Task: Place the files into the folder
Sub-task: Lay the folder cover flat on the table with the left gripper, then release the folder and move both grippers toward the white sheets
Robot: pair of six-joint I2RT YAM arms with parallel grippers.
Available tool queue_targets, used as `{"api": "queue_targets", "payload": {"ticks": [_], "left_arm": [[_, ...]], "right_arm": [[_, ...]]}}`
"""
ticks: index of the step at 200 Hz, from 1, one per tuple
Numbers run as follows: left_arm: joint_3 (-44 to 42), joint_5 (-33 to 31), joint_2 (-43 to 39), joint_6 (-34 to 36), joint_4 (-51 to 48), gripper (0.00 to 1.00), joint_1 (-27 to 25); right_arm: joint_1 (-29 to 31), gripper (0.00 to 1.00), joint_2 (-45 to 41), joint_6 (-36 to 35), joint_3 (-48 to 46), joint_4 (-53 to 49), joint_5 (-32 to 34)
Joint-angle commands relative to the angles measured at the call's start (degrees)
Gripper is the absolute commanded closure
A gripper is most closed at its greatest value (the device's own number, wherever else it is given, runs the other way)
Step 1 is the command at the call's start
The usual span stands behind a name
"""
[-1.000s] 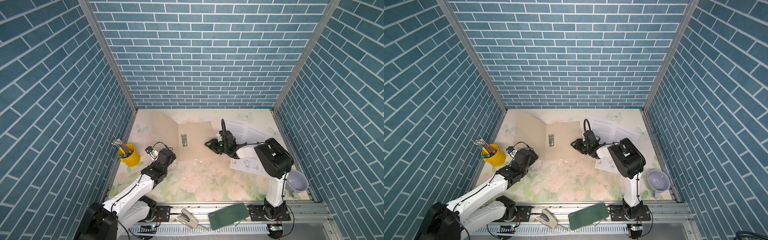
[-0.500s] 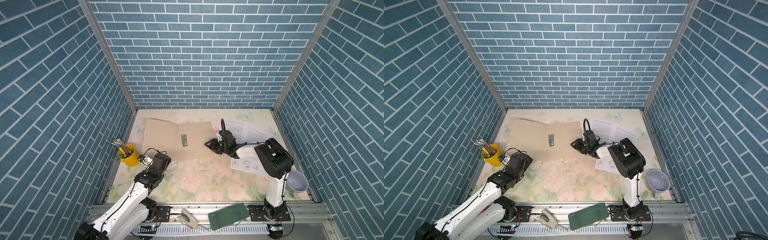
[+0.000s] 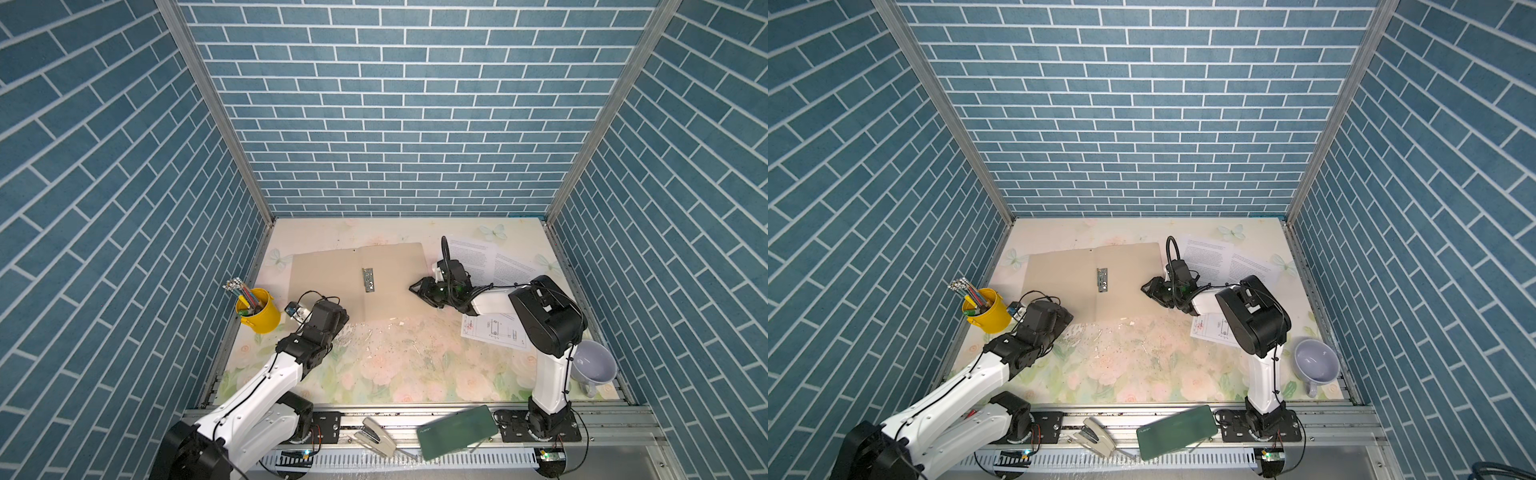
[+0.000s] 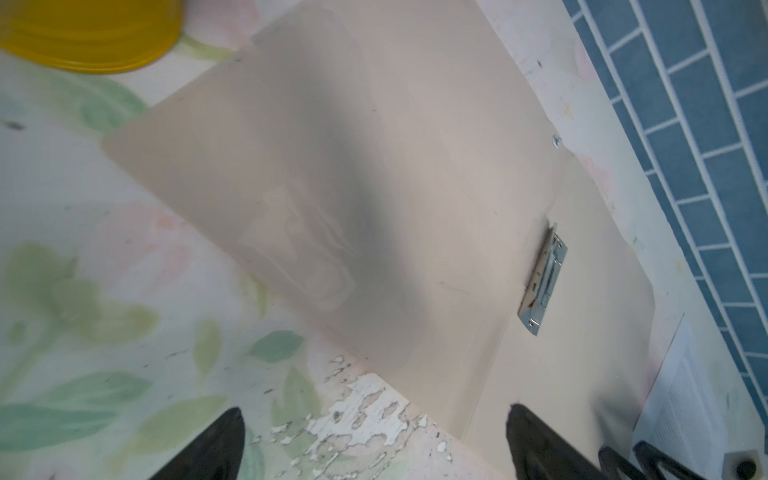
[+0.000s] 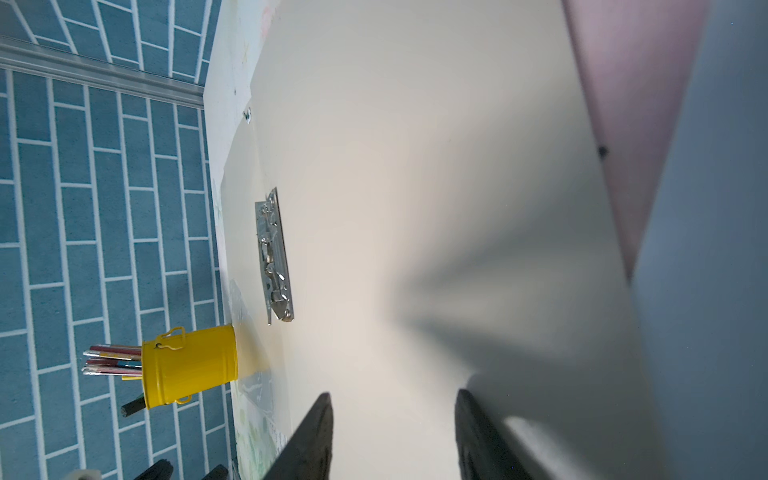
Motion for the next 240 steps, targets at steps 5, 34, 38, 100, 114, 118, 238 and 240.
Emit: {"api": "queue_targets", "payload": {"ticks": [5, 34, 38, 100, 114, 118, 238, 240], "left_arm": [[4.21, 4.44, 5.71, 11.08, 7.90, 0.02, 0.58], [8.87, 7.89, 12.39, 17.86, 9.34, 0.03, 0.98], [9.57, 8.28, 13.24, 18.65, 9.35, 0.03, 1.05], [17.23, 13.01, 22.81, 25.87, 11.12, 0.00, 1.18], [19.42, 12.85, 24.59, 27.03, 10.15, 0.00, 1.18], [20.20, 12.88, 25.19, 27.45, 9.85, 0.00, 1.18], [51.03, 18.46, 44.31, 31.76, -7.82, 0.00, -1.36], [51.46, 18.48, 44.56, 31.86, -8.04, 0.00, -1.46]], "right_arm": [[0.11, 0.51, -1.41, -1.78, -3.23, -2.88, 0.09], [0.09, 0.49, -5.65, -4.72, -3.15, -4.04, 0.98], [0.12, 0.49, -6.20, -5.31, -3.07, -4.39, 1.17], [-0.52, 0.29, -12.28, -15.73, 0.68, -17.94, 9.77], [-1.01, 0.19, -13.01, -17.05, 1.49, -20.09, 11.98], [-1.17, 0.16, -13.19, -17.32, 1.69, -20.59, 12.68], [-14.54, 0.02, -23.80, -16.46, 3.97, -32.64, 18.73], [-14.86, 0.02, -23.84, -16.55, 4.11, -32.97, 18.66]]}}
